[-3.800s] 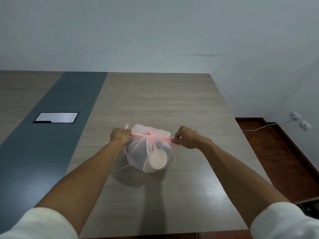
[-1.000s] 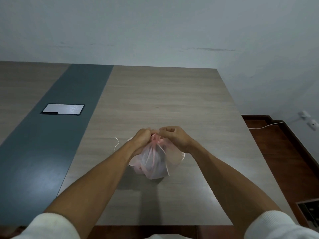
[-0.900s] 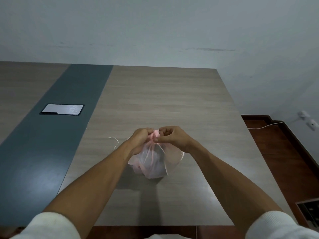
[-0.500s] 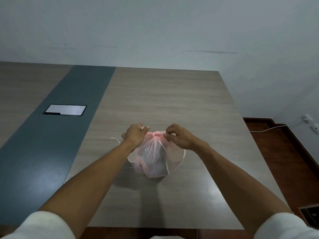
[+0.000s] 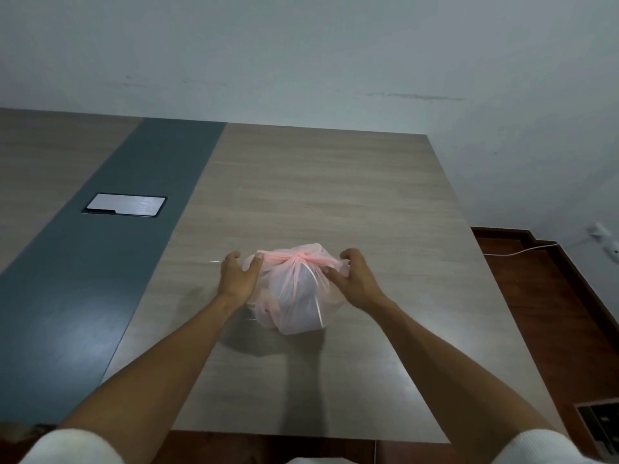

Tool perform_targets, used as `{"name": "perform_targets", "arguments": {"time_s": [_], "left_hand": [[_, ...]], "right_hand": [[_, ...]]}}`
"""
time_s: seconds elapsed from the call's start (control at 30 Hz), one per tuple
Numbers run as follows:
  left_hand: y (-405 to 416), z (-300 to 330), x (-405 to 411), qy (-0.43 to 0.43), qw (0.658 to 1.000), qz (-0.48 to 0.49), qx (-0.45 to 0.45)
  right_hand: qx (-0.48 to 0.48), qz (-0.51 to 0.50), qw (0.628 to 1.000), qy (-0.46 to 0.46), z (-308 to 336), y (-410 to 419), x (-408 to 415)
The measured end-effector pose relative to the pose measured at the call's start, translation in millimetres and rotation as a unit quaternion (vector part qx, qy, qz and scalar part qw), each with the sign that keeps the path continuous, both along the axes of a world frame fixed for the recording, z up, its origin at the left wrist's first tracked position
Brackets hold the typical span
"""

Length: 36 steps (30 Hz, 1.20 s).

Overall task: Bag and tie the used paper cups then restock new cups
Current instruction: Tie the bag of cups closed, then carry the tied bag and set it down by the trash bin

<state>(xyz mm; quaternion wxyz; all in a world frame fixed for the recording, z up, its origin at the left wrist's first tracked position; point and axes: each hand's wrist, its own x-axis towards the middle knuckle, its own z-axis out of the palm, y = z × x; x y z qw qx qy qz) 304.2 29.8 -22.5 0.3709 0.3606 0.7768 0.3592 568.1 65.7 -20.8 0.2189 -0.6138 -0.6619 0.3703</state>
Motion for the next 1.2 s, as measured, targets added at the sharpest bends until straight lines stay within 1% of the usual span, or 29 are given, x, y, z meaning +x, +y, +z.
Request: {"name": "perform_targets", "arguments": {"time_s": [0.1,0.17,0.23,0.3,0.37,0.5,0.6,0.7,0.77,0.87,0.97,1.1,1.2], "left_hand": [[-20,-15,7,-0.116,0.991,0.024,-0.054],[-34,-22,16,-0.209,0.974,0.028,-0.079],[-40,-27,26,-0.278,0.956,0.027,-0.086],[-40,-31,33,-0.305,0.949,0.043,-0.068],[-42,-36,37,-0.292,0.953,0.058,-0.053],[-41,-32,48,-0.279,0.959,0.046,-0.034],[-27,-21,54,-0.260,0.965,0.003,-0.016],[-15,-11,69,-0.261,0.964,-0.045,0.006],[-9,-7,86,-0.269,0.958,-0.097,0.013],[-2,-1,110,-0.294,0.946,-0.136,0.019],[0,7,154,-0.314,0.928,-0.201,0.009],[-7,22,228,-0.287,0.912,-0.294,0.009],[-20,29,286,-0.263,0.890,-0.372,0.009]], "right_hand": [[-0.073,-0.091,0.988,0.103,-20,-20,-3],[-0.127,-0.145,0.961,0.200,-28,-31,-6],[-0.190,-0.165,0.928,0.276,-28,-40,-8],[-0.211,-0.162,0.901,0.343,-31,-45,-9],[-0.194,-0.158,0.889,0.383,-31,-52,-11],[-0.156,-0.175,0.888,0.396,-26,-65,-5],[-0.120,-0.198,0.888,0.398,-19,-71,3],[-0.085,-0.231,0.883,0.400,-13,-81,13],[-0.043,-0.274,0.874,0.399,-8,-95,24],[-0.012,-0.304,0.876,0.375,-1,-111,40],[0.033,-0.364,0.858,0.360,8,-136,70],[0.074,-0.452,0.826,0.328,14,-169,126],[0.104,-0.504,0.804,0.297,16,-197,171]]}}
